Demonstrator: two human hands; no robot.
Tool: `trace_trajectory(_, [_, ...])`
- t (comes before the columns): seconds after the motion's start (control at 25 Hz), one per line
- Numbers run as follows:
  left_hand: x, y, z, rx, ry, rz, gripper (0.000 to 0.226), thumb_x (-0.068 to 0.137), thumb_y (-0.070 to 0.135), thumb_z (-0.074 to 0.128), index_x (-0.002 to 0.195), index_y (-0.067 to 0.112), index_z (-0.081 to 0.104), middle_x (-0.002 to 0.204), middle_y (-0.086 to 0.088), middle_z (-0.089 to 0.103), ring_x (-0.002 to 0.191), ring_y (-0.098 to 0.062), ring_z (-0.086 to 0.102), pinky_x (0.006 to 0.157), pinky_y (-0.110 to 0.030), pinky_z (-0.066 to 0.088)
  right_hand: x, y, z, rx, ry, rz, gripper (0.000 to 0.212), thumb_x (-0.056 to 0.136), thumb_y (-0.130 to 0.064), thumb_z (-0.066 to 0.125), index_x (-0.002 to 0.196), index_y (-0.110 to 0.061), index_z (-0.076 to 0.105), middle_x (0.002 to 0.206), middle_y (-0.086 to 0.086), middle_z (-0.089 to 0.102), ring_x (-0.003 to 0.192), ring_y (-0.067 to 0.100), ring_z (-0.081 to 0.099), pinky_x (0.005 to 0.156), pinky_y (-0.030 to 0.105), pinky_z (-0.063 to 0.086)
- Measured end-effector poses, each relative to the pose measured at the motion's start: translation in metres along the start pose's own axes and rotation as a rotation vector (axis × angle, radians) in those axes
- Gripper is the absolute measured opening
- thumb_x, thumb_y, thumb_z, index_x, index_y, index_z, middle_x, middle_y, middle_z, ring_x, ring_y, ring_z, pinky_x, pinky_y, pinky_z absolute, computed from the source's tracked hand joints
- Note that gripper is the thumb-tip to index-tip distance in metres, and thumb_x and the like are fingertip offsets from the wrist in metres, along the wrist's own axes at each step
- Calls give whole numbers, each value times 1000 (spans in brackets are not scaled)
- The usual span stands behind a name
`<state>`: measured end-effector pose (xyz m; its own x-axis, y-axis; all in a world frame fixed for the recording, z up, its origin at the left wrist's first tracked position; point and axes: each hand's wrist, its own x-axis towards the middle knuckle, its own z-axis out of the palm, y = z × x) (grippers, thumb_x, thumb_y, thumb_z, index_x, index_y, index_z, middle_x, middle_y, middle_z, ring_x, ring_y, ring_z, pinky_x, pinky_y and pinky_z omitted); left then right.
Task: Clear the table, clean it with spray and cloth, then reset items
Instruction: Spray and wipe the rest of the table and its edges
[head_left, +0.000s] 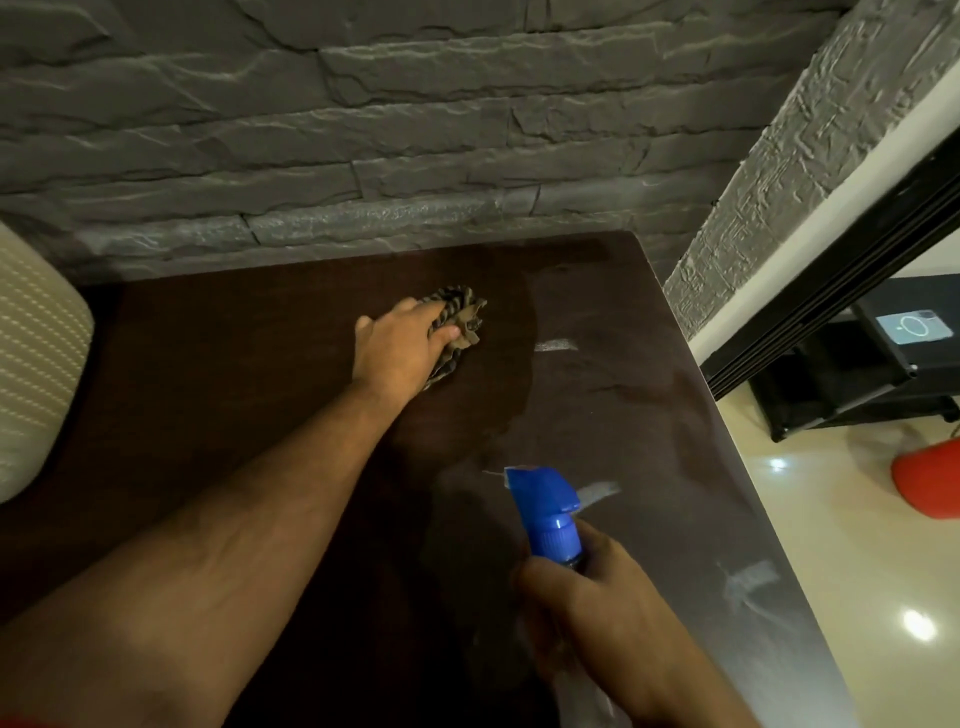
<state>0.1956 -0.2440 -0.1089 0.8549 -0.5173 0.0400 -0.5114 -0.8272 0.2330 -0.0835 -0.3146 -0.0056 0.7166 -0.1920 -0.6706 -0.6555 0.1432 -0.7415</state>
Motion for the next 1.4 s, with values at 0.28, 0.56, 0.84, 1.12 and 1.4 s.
trace_trajectory(0.28, [-33,11,4,-46,37,-63,41,94,50,45,128,28,54,124,0,58,113,-20,55,89,-40,34,-34,23,-10,-76,13,85,14,79,-14,68,90,-15,59,52,4,59,43,16,54,45,25,45])
trace_trajectory(0.56, [-78,30,1,-61,15,-115,42,94,50,45,130,28,53,126,0,58,113,-20,55,91,-42,36,-47,56,2,-321,120,73,47,49,-50,62,89,-26,61,75,5,71,74,27,69,77,47,57])
trace_trajectory(0.84, [-146,13,1,-7,-11,57,39,93,49,47,126,31,57,117,4,61,108,-19,59,82,-37,33,-46,29,-13,-160,183,-57,24,60,-38,63,79,-24,59,58,1,62,55,21,58,62,45,52])
trace_trajectory(1.12, [-164,54,7,-24,-102,159,39,94,49,45,129,35,53,121,9,57,110,-14,56,89,-38,33,-58,38,-22,-69,144,-80,15,72,-25,68,83,-17,62,60,1,61,56,17,57,61,38,48])
trace_trajectory(1.4, [-134,64,-1,34,-84,2,41,94,51,43,129,33,53,125,6,58,113,-16,55,91,-39,33,-70,51,-30,-36,166,-94,18,65,-31,70,78,-22,62,54,-2,58,53,18,55,62,39,49])
